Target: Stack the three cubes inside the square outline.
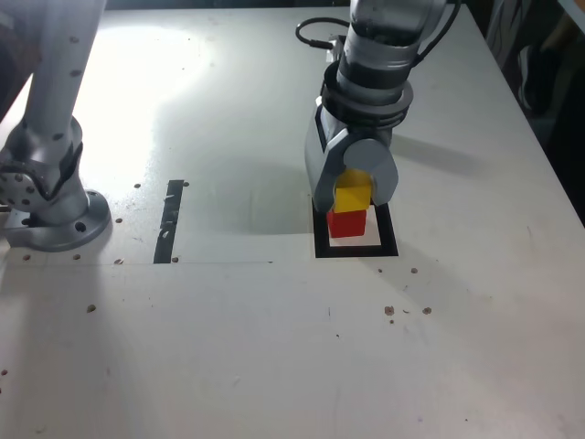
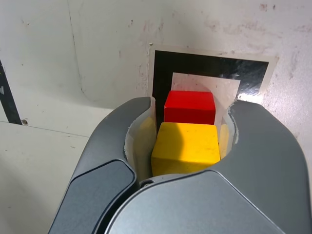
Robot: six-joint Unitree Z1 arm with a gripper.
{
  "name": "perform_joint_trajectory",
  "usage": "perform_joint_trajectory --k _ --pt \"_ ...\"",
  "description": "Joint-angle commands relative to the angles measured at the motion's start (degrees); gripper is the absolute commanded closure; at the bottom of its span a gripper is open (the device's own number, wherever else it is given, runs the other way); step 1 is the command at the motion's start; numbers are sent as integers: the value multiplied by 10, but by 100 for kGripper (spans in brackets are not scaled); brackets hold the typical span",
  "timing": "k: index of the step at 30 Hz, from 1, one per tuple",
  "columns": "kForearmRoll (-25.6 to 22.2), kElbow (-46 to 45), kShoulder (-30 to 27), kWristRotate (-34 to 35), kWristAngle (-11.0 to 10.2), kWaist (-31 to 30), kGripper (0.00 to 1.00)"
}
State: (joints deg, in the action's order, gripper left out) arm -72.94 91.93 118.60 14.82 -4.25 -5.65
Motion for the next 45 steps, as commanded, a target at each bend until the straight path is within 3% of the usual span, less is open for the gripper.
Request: perform_joint_trajectory --k 1,11,26,33,36,42,45 --pt "1 -3 0 1 -2 3 78" --pt "5 -11 2 1 -5 9 78" --pt "5 -12 2 0 6 9 74" --pt "3 -12 2 0 7 9 66" --pt "4 -12 2 0 8 9 55" --pt "0 -18 1 1 9 9 9" --pt "-4 -18 1 1 6 9 1"
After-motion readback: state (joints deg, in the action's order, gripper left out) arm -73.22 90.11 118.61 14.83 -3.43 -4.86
